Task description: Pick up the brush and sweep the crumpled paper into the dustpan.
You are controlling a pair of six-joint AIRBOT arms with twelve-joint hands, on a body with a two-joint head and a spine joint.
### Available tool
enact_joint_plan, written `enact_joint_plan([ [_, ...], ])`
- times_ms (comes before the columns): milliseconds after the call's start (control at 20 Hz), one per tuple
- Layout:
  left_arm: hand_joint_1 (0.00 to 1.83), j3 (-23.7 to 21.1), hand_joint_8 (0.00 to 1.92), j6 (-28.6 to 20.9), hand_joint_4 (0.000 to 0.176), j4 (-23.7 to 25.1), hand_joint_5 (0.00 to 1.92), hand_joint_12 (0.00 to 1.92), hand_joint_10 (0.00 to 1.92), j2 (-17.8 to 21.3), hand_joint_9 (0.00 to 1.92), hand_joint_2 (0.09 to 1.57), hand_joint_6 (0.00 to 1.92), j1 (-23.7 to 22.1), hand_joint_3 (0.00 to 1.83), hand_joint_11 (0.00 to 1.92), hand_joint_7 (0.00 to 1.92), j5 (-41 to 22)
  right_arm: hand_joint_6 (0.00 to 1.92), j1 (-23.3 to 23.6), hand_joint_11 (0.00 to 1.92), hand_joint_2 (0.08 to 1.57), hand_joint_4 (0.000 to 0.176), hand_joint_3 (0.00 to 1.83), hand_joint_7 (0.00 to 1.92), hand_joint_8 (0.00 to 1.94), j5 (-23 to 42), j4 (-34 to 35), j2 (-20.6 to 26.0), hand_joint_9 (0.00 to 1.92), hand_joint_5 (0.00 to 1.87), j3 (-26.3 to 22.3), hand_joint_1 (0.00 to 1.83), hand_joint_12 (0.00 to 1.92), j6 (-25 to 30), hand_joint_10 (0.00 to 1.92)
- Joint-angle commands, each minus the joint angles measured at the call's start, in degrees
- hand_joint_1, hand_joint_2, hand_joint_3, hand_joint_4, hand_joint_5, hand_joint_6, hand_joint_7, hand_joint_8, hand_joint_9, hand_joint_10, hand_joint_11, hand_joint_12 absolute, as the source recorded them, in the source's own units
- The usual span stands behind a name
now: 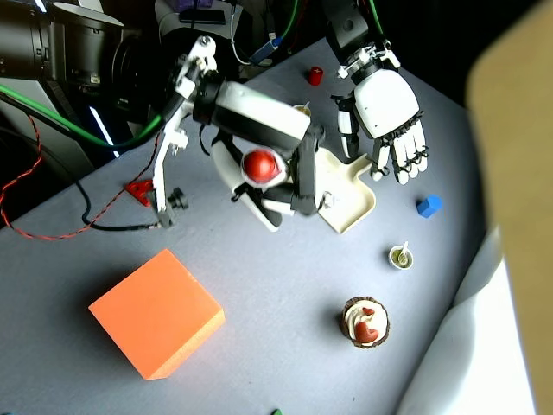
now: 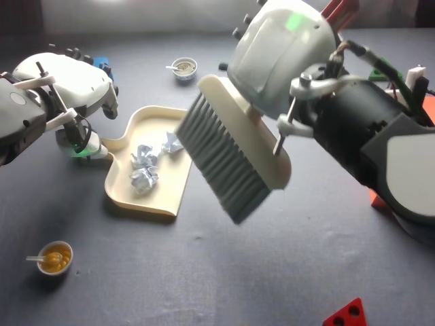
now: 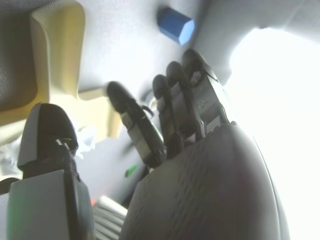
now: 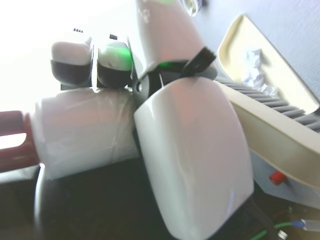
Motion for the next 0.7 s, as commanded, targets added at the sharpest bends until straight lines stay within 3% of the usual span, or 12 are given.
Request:
enact_joint_plan([
  [0,1.03,0.2,0.0,0.42,0.0,2.23,0.76,0.09,0.0,0.51,0.32,1.03,0.0,-0.54,0.0,0.24,0.37,-4.17,1.92,0.31,1.16,1.15,0.176,0.01,1.14,1.94,-3.77,-4.57,0.82,1.16,1.07,-0.21,1.6,1.92,-1.28,1.92],
  [100,1.02,0.2,0.0,0.42,0.0,2.32,0.76,0.08,0.0,0.51,0.31,1.03,0.0,-0.54,0.0,0.23,0.37,-4.28,1.92,0.05,1.19,1.15,0.17,0.0,1.1,1.94,-3.77,-4.57,1.27,1.15,1.04,-0.82,1.44,1.92,-2.29,1.92],
  [150,1.02,0.22,0.0,0.42,0.0,2.43,0.77,0.09,0.0,0.51,0.31,1.03,0.0,-0.54,0.0,0.24,0.37,-4.22,1.92,-0.02,1.14,1.1,0.159,0.0,1.07,1.94,-3.91,-4.56,1.35,1.13,1.0,-1.06,1.31,1.92,-3.03,1.92],
  [200,1.02,0.2,0.0,0.42,0.0,2.46,0.77,0.09,0.0,0.51,0.31,1.03,0.0,-0.54,0.0,0.24,0.36,-4.08,1.92,-0.12,1.07,1.06,0.0,0.0,1.04,1.94,-3.95,-4.56,1.47,1.1,0.91,-1.38,1.28,1.92,-4.17,1.92],
  [250,1.0,0.14,0.0,0.42,0.0,2.51,0.77,0.08,0.0,0.51,0.31,1.03,0.0,-0.54,0.0,0.23,0.36,-3.88,1.73,-0.27,0.89,1.02,0.0,0.0,0.95,1.94,-3.95,-4.44,1.7,0.96,0.9,-2.03,1.2,1.92,-5.51,1.92],
  [300,1.0,0.04,0.0,0.42,0.0,2.59,0.77,0.08,0.0,0.53,0.3,1.03,0.0,-0.54,0.0,0.22,0.36,-3.69,1.24,-0.44,0.79,0.99,0.0,0.0,0.84,1.94,-3.89,-3.86,2.13,0.84,0.91,-3.08,1.15,1.92,-6.61,1.92],
  [350,0.99,-0.03,0.0,0.42,0.0,2.6,0.77,0.09,0.0,0.58,0.31,1.03,0.0,-0.54,0.0,0.23,0.36,-3.6,1.01,-0.57,0.65,0.95,0.0,0.0,0.71,1.94,-3.86,-3.68,2.38,0.68,0.94,-3.65,1.04,1.92,-6.87,1.92],
  [450,1.02,-0.24,0.0,0.42,0.0,2.59,0.79,0.08,0.0,0.73,0.3,1.03,0.01,-0.58,0.0,0.22,0.37,-3.46,1.44,-1.06,0.39,0.9,0.0,0.0,0.35,1.93,-3.85,-3.06,3.27,0.34,0.56,-5.44,0.89,1.92,-6.98,1.92],
  [500,1.02,-0.32,0.0,0.42,0.0,2.58,0.79,0.08,0.0,0.82,0.31,1.03,0.01,-0.71,0.0,0.23,0.37,-3.23,1.52,-1.41,0.3,0.89,0.0,0.0,0.3,1.9,-3.92,-2.9,3.7,0.27,0.42,-6.29,0.84,1.92,-7.06,1.92],
  [550,1.01,-0.33,0.0,0.42,0.0,2.54,0.79,0.08,0.0,0.85,0.3,1.03,0.01,-0.84,0.0,0.23,0.37,-3.13,1.44,-1.57,0.16,0.86,0.004,0.0,0.26,1.83,-3.95,-2.9,3.9,0.2,0.37,-6.65,0.78,1.92,-7.3,1.92],
  [600,1.01,-0.29,0.0,0.42,0.0,2.55,0.79,0.08,0.0,0.85,0.3,1.03,0.01,-1.14,0.0,0.22,0.37,-3.11,1.25,-1.77,0.03,0.84,0.012,0.0,0.22,1.65,-3.97,-2.89,4.11,0.1,0.32,-7.02,0.69,1.92,-7.8,1.86],
  [650,1.01,-0.19,0.0,0.42,0.0,2.6,0.8,0.08,0.0,0.85,0.3,1.03,0.01,-1.48,0.0,0.22,0.37,-3.04,1.05,-1.85,0.01,0.84,0.001,0.0,0.2,1.45,-4.0,-2.89,4.29,0.07,0.34,-7.21,0.67,1.89,-8.14,1.76],
])
